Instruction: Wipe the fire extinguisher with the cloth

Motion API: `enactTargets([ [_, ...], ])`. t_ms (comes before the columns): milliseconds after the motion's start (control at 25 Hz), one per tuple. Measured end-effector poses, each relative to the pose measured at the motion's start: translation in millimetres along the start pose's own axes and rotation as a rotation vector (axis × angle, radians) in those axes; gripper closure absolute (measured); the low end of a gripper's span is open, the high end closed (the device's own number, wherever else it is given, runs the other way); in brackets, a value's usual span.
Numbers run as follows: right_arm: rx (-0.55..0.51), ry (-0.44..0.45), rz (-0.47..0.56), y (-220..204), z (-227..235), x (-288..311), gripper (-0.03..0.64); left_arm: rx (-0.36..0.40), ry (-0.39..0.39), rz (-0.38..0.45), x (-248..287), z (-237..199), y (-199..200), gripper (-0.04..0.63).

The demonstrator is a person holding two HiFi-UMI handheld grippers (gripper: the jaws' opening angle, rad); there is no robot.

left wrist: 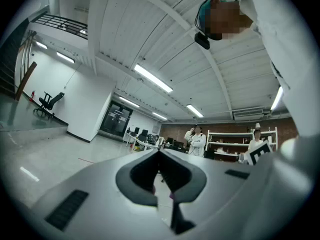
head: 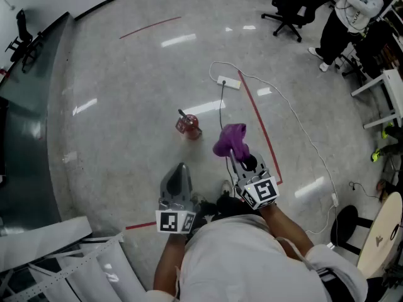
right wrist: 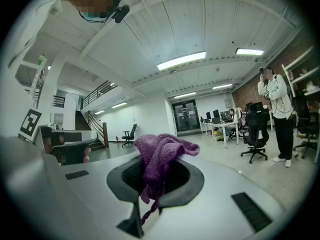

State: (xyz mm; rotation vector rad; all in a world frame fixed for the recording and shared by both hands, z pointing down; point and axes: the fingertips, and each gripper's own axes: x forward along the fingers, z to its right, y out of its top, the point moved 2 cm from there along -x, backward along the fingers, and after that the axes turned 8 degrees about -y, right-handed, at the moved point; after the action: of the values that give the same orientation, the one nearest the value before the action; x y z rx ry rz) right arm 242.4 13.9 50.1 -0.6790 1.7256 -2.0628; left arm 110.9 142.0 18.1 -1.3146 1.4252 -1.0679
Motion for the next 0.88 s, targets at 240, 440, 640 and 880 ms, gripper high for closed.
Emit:
enactTargets([
  [240, -0.001, 0.009, 0.001, -1, 3, 4, 0.568, 0.005, 0.008, 0.007, 4, -2, 0, 0.591],
  [440, 0.002, 0.014, -0.004, -4, 3, 7, 0.568, 0.005, 0.002, 0.0, 10, -2, -1, 0.591],
  [640, 0.013, 0.025, 0.025, 2, 1, 5, 0.568, 0.009, -0.004, -0.002, 13, -1, -1, 0.591],
  [880, -0.005, 0.013, 0.047, 6, 7, 12, 0.568, 0.019, 0.006, -0.011, 21, -6, -3, 0.591],
])
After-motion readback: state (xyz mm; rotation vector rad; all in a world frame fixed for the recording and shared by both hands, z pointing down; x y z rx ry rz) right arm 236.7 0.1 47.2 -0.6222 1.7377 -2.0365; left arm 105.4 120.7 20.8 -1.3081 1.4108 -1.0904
